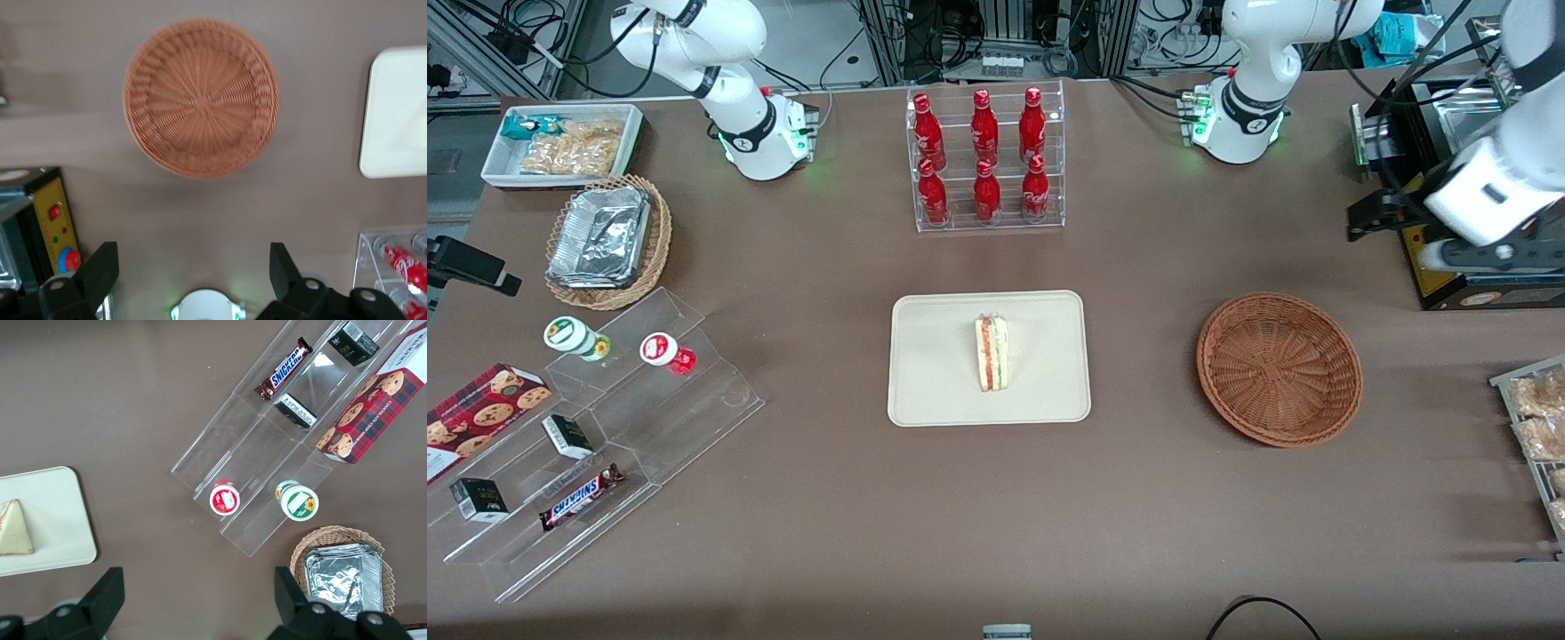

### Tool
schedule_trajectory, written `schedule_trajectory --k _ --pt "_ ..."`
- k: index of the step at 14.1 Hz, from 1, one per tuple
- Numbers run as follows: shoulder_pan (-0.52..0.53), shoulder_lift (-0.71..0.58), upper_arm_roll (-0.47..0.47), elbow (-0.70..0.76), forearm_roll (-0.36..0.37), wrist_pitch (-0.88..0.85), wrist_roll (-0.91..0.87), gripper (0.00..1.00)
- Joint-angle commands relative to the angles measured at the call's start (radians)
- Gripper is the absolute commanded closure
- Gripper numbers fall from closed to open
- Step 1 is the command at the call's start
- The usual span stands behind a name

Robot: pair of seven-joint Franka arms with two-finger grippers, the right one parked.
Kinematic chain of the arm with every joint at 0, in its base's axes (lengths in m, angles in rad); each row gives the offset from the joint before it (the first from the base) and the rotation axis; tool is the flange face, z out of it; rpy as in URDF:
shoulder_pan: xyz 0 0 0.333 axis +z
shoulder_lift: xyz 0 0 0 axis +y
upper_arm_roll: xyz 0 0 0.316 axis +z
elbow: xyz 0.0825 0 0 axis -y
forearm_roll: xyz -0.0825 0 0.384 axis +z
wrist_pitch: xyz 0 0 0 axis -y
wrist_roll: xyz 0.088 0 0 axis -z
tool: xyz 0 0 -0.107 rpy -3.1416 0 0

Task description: Place sandwich from basket to tray

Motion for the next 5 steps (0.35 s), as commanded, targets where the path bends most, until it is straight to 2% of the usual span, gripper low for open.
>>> schedule_trajectory --k 1,5 --pt "0.027 0.039 -0.017 0.077 0.016 0.023 0.009 0.00" --pt "0.027 0.031 -0.015 0.076 0.030 0.028 0.021 0.00"
